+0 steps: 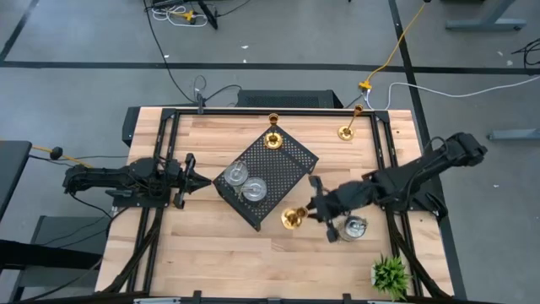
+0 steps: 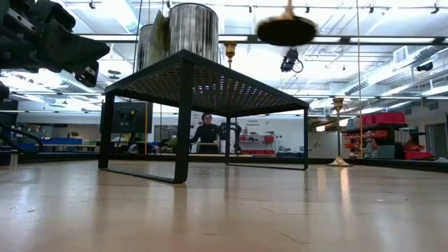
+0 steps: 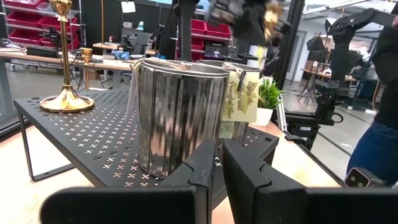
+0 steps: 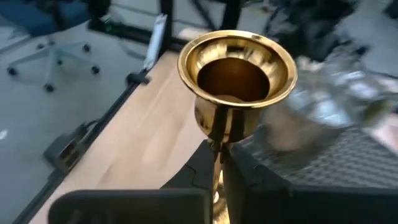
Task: Pick & Place candle stick holders
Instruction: Put the bottom gold candle holder on the shelf aligned with the other gold candle holder
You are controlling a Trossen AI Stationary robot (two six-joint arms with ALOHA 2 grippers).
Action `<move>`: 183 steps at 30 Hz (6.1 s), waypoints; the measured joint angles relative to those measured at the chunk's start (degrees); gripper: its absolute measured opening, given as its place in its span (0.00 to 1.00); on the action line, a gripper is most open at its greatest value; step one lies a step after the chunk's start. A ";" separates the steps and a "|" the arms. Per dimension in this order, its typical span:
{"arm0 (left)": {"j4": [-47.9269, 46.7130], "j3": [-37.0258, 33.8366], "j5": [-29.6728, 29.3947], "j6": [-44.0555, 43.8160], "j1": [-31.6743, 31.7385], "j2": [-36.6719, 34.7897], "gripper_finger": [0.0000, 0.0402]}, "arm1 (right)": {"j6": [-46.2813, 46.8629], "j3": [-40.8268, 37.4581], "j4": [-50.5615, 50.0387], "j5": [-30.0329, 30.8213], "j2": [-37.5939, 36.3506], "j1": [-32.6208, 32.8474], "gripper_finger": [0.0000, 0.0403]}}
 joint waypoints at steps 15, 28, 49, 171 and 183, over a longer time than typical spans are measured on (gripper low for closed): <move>0.02 0.02 0.00 0.00 -0.02 -0.02 0.10 | -0.22 2.03 -2.29 0.00 -3.98 -17.59 0.03; 0.00 0.02 0.02 0.00 -0.02 -0.02 0.10 | 2.43 2.03 -4.49 -1.75 -3.87 -30.72 0.03; 0.00 0.00 0.02 0.00 -0.01 0.00 0.10 | 3.80 2.03 -4.13 -0.71 -3.52 -35.16 0.03; 0.00 0.02 0.01 -0.01 -0.01 0.00 0.10 | 8.48 1.57 -11.06 -4.61 1.34 -35.28 0.68; -0.02 0.02 0.02 0.00 0.00 0.00 0.10 | 8.65 -0.88 -11.26 -4.57 3.32 -35.28 0.45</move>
